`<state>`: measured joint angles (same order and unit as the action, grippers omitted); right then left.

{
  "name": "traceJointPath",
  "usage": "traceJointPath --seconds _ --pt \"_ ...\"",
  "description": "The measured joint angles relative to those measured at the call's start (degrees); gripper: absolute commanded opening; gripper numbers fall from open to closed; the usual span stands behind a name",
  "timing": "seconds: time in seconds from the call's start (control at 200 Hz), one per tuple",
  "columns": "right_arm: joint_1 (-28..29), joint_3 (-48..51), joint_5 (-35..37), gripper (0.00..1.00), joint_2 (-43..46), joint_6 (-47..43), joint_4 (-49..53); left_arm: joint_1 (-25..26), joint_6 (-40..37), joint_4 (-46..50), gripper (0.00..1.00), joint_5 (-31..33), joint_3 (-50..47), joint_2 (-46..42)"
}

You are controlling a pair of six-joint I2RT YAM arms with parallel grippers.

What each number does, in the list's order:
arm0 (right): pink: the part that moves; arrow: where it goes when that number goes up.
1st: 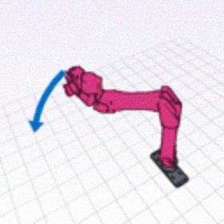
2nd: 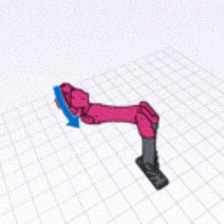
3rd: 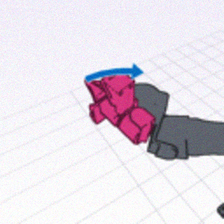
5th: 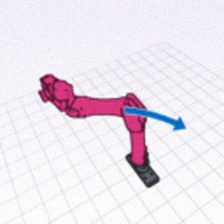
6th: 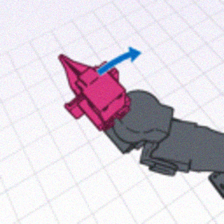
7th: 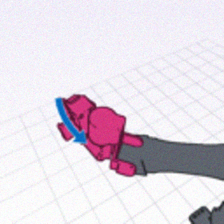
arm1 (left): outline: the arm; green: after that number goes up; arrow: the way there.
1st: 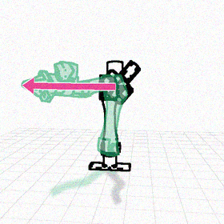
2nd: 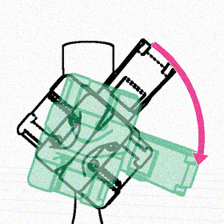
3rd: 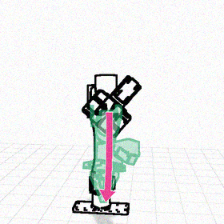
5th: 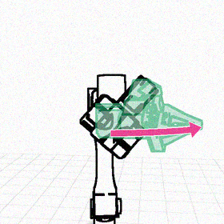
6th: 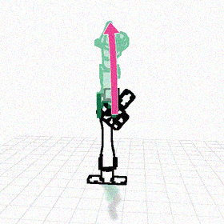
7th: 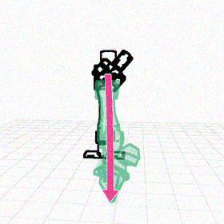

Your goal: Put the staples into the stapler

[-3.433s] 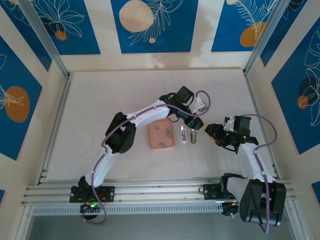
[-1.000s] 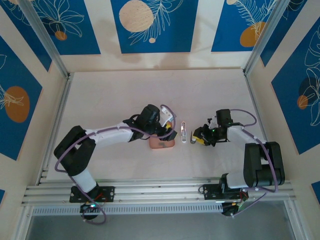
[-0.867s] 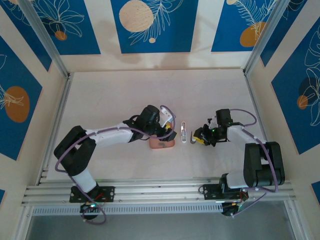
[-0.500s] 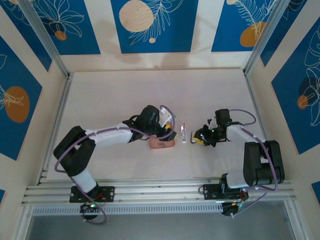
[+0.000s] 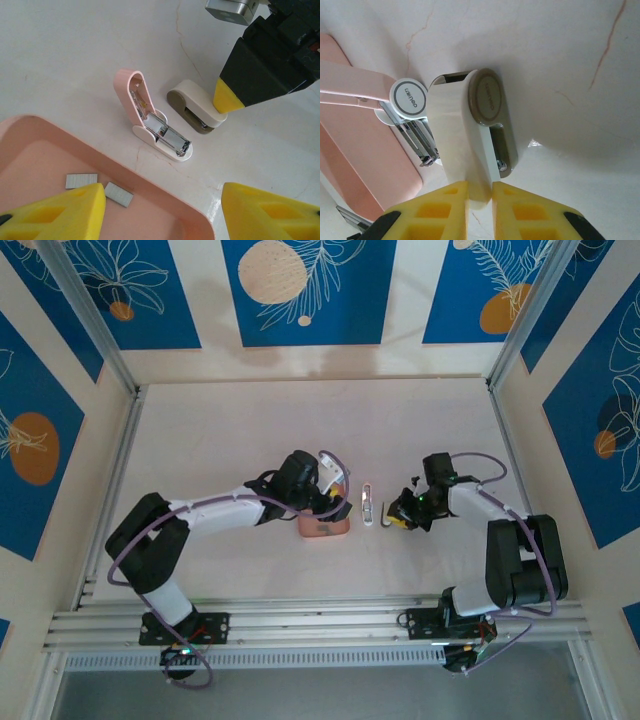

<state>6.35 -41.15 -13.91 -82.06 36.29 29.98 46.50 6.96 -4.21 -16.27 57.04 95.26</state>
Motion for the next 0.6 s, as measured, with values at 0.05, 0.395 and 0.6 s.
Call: traceJointPath --seconds 0.05,0.395,0.6 --pt "0.22 -0.26 0.50 0.19 -0.13 0.02 0.33 0.00 -0.02 0.20 0.63 0.11 0.00 -0.09" --pt "3.21 -2.89 4.90 0.18 -1.36 0.24 3.06 -0.07 -0.02 0.57 0.63 0.33 0.00 -0.09" --pt "4.37 -3.93 6.93 0.18 -1.70 0.24 4.17 -0.22 -0.04 0.61 0.63 0.50 0.00 -0.09"
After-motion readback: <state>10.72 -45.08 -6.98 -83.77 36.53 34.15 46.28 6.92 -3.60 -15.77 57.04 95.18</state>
